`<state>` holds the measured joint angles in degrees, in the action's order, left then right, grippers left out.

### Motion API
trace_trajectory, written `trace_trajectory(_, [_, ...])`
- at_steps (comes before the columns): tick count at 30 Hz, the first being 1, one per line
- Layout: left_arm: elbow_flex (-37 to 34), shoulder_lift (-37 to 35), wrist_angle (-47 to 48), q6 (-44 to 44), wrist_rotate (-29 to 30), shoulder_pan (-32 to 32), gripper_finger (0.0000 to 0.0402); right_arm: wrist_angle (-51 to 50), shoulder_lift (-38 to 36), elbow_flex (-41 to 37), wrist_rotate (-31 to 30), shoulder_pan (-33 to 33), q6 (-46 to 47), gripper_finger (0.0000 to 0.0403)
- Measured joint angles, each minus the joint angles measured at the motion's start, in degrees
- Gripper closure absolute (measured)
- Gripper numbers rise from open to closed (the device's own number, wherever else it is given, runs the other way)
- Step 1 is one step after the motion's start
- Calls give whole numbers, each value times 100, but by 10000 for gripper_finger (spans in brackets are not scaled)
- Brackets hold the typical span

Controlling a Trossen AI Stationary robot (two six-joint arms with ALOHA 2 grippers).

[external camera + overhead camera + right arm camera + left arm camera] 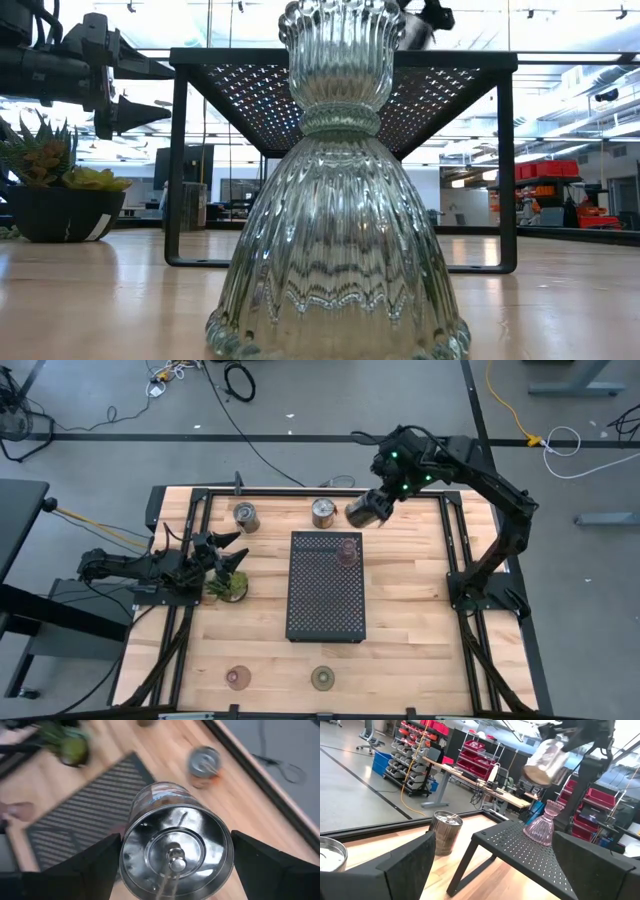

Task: Pick & Place candle stick holders
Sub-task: Put the right silver scented candle on the shelf

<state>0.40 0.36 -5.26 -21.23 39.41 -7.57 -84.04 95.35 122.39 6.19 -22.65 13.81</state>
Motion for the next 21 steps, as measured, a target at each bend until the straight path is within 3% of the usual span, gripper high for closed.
trace_trajectory(14, [0,0,0,-2,1,0,3,1232,301,4,230,785,265,78])
trace_trajectory(21, [0,0,-2,-7,1,0,3,1432,585,4,320,866,227,78])
